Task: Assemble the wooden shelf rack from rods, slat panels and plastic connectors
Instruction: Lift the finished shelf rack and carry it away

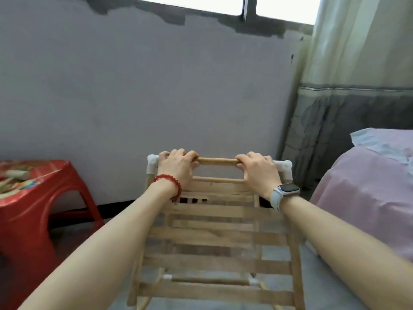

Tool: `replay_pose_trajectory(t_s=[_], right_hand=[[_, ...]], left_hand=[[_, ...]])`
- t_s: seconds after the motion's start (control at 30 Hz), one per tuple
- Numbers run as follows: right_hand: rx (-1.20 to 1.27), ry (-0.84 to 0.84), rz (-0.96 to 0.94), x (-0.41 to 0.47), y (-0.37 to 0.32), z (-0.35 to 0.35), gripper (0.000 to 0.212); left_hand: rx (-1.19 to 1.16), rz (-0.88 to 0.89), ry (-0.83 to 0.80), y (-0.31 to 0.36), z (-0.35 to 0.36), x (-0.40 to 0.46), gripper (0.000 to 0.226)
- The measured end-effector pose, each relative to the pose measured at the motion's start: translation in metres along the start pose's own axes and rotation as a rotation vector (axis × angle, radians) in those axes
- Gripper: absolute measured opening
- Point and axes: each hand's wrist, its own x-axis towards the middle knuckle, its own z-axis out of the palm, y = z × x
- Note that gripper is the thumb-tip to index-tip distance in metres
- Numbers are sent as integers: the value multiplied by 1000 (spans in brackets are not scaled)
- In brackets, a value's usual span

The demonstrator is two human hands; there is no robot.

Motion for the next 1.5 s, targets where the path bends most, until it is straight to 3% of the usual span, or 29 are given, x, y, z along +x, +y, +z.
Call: replay_pose_trajectory(t_s=[0.1, 0.43, 0.63, 0.7, 0.77, 0.83, 0.9, 0.97, 1.03, 1.17, 1.3, 1.5], right_hand=[[30, 90, 40, 40, 3, 1, 30], [73, -26, 152, 164, 12, 81, 40], [54, -80, 126, 168, 19, 92, 50], [-35, -53, 210, 154, 24, 89, 53], [-32, -57, 417, 135, 28, 83, 56], [26, -148, 622, 123, 33, 72, 61], [95, -215, 683, 114, 34, 63, 60], [155, -247, 661, 108, 37, 54, 59], [178, -273, 619, 103, 41, 46, 64], [220, -351, 740, 99, 45, 38, 61], [221, -411, 847, 98, 46, 31, 28], [267, -468, 706, 100, 32, -8, 27]], left_hand=[[12, -59, 73, -7, -3, 34, 31], [127, -151, 33, -40, 55, 143, 50], [114, -170, -30, -54, 69, 158, 50], [132, -161, -62, -57, 65, 157, 51], [139, -181, -112, -54, 58, 153, 52], [130, -201, -191, -50, 49, 151, 53], [106, -215, -218, -49, 43, 143, 55], [40, -323, -135, -53, 36, 127, 56], [-82, -556, -14, -57, 28, 99, 57], [-431, -931, -248, -47, 19, 54, 55], [-447, -996, -210, -37, 8, 55, 40], [-393, -1039, -198, -40, -33, 35, 38]])
